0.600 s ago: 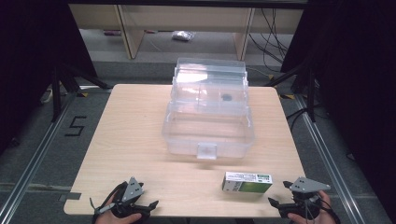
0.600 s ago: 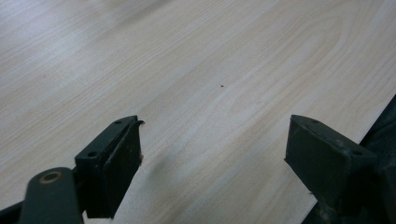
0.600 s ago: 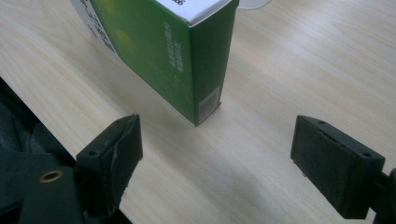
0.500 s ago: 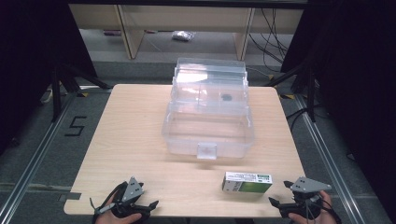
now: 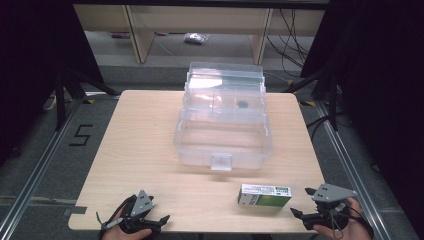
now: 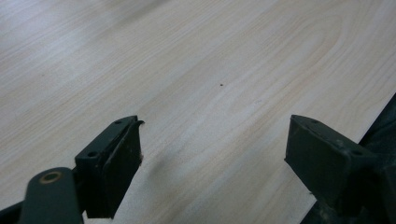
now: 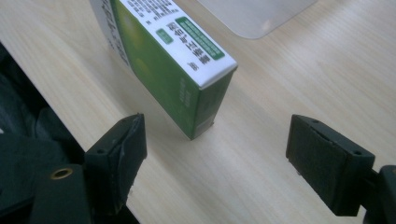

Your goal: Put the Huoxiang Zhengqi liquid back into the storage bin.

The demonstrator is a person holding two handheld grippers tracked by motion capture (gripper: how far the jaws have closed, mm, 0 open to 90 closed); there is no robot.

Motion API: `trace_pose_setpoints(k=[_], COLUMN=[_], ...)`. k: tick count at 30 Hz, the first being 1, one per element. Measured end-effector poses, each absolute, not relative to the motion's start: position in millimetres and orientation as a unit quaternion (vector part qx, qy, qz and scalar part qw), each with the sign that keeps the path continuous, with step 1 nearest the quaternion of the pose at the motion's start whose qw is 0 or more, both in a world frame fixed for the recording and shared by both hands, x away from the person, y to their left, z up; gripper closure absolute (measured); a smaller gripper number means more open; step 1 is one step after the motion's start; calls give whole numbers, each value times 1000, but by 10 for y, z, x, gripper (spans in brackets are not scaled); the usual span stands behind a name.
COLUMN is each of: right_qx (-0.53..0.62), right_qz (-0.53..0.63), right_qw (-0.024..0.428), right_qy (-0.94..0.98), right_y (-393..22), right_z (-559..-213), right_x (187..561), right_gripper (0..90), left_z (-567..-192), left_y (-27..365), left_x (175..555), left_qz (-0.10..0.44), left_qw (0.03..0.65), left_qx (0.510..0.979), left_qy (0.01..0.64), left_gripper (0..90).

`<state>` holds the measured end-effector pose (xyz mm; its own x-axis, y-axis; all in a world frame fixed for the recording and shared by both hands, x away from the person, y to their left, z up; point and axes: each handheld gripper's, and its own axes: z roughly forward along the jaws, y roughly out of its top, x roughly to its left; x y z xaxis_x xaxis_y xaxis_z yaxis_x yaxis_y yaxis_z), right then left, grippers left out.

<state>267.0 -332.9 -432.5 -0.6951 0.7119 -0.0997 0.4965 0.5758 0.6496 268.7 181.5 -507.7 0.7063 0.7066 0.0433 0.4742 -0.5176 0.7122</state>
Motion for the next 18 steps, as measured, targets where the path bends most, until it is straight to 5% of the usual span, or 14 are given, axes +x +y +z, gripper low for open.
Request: trace_pose_setpoints(k=[18], right_qx=[267], right_qz=[266], right_qw=[169], right_qy=[911], right_y=[-3055], right_z=[-4008], right_x=[2846], right_gripper=[233], left_z=[-5084], left_y=[1793], left_x=[2676], left_qz=[163], left_qw=[362], left_qx=[849], left_qy=[349], left_gripper=[178])
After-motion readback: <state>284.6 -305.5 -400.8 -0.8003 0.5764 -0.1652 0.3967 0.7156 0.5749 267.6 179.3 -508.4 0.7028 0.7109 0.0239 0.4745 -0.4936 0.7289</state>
